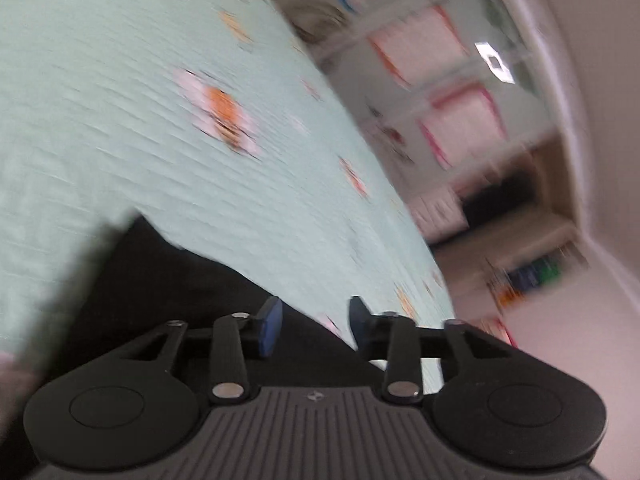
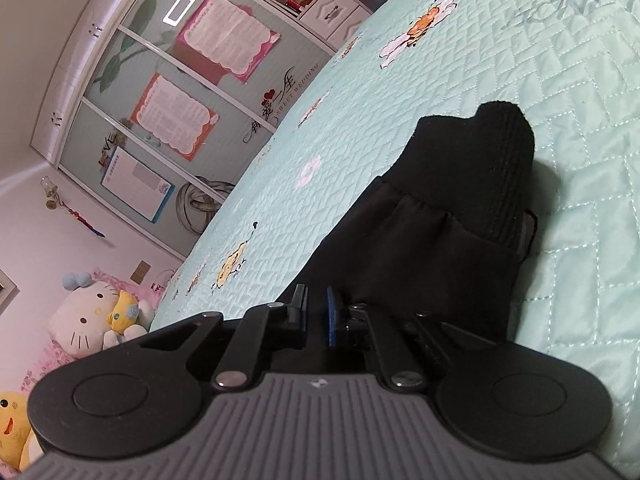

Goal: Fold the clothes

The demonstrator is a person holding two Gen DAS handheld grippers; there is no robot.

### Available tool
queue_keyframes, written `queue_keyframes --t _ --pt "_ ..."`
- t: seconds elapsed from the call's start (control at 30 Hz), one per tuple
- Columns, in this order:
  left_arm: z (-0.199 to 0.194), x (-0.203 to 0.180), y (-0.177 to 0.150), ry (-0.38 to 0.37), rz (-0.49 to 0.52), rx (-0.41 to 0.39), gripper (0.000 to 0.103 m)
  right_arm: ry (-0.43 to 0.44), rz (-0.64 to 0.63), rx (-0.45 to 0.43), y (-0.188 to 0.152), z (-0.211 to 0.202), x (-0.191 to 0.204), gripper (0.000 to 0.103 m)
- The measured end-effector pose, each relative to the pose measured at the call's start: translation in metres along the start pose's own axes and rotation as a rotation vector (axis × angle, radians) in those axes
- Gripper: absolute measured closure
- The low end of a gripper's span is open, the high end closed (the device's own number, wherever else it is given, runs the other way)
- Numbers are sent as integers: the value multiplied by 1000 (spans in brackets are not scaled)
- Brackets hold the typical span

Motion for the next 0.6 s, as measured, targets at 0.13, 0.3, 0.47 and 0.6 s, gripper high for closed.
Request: queue_keyframes --t 0.13,0.3,0.47,0.6 --pt "16 46 5 193 -2 -3 101 -1 -3 5 0 1 0 96" --pt "0 43 13 39 -66 -39 73 -33 -21 10 0 4 4 98" --pt "19 58 27 172 -24 -17 100 -62 -19 10 0 5 3 103" --pt "7 48 27 183 -17 -87 92 -99 -38 17 0 8 6 103"
Point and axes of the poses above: each gripper's, at about its wrist camera, not at the fingertips, and z roughly the way its jaws point, x to its left, y to its top, the point moved 5 cm from there along z, roughly the way its jaws point, and after that the axes turned 7 degrees about -z, right-handed, at the moved point
